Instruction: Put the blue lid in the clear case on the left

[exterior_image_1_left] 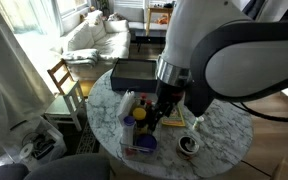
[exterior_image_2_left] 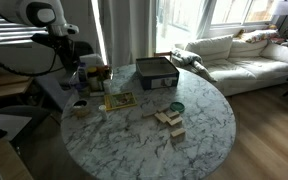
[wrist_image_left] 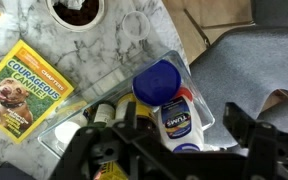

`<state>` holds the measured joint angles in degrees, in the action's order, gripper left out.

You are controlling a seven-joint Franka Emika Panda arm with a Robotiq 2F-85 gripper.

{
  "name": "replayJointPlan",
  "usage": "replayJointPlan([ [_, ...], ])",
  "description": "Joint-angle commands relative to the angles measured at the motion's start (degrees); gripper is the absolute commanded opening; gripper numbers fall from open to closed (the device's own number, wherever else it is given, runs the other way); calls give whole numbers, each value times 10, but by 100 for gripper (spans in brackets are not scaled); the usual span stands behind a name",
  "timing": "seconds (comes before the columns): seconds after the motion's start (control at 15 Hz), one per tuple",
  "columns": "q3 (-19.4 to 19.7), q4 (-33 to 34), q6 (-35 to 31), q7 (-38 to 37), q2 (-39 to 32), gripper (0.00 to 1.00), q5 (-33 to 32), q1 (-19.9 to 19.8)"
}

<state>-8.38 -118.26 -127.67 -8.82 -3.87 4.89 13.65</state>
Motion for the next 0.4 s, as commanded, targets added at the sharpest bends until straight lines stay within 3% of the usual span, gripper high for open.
replayJointPlan([
  [0.0,-6,-46,-6,63,52,100,72,-21],
  [0.13,-3,-54,-4,97,68,100,111,-26],
  [0.2,-7,-21,2,60,37,100,72,-22],
  [0.33,-6,-28,2,78,49,100,91,-26],
])
